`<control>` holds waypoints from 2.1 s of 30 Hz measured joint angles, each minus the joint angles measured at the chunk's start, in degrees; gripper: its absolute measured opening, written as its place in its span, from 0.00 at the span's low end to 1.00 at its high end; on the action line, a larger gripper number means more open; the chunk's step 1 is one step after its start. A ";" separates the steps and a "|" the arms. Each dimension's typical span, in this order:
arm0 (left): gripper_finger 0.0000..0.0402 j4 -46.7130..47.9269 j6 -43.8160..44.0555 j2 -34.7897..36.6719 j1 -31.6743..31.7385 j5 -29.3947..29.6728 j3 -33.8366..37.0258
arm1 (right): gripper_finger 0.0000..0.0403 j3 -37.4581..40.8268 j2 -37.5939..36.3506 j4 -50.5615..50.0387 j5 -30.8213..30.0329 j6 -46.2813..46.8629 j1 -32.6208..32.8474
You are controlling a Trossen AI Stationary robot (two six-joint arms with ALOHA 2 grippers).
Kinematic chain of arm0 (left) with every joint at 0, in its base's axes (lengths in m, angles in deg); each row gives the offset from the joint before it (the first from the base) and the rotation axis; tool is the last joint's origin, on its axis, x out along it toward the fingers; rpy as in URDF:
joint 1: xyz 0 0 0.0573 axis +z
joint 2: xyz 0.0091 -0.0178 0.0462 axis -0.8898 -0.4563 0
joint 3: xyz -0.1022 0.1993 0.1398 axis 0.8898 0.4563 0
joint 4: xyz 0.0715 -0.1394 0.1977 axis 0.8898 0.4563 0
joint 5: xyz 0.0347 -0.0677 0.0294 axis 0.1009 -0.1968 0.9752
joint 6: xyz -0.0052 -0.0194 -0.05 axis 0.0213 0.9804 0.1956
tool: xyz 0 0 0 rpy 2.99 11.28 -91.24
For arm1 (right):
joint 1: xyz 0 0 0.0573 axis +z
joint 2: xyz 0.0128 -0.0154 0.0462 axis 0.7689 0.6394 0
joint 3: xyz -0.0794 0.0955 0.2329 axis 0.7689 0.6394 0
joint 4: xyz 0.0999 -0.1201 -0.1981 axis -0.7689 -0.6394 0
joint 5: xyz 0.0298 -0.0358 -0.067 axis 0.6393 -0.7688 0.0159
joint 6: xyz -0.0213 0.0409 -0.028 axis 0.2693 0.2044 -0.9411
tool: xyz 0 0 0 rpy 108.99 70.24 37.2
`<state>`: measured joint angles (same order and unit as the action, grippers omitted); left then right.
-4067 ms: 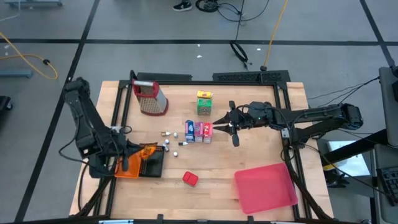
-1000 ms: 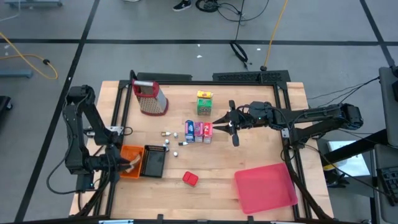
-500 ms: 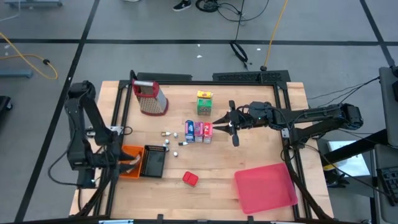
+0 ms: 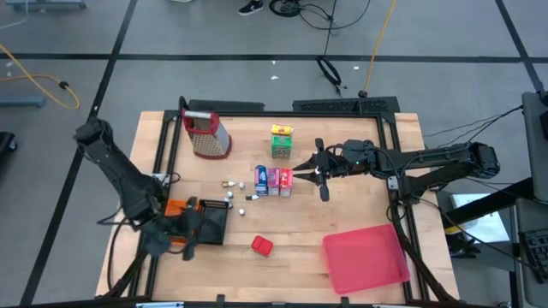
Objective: Pick & Place Kitchen Items
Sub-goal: Put the red spice can into the orange bin
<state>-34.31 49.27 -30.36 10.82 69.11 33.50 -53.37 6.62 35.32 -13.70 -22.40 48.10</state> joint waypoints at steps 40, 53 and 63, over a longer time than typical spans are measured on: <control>0.66 -31.26 -24.94 -22.88 19.29 -23.36 0.02 | 0.19 0.00 0.00 0.02 0.02 -0.61 0.00; 0.68 -37.45 -24.63 -27.72 21.38 -27.99 0.04 | 0.19 0.00 0.00 0.01 0.02 -0.61 0.00; 0.68 -43.91 -23.65 -33.05 23.02 -31.37 0.04 | 0.19 0.00 0.00 0.00 0.02 -0.45 0.00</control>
<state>-78.22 25.62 -63.41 33.84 37.74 33.54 -53.37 6.62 35.32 -13.67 -22.85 48.10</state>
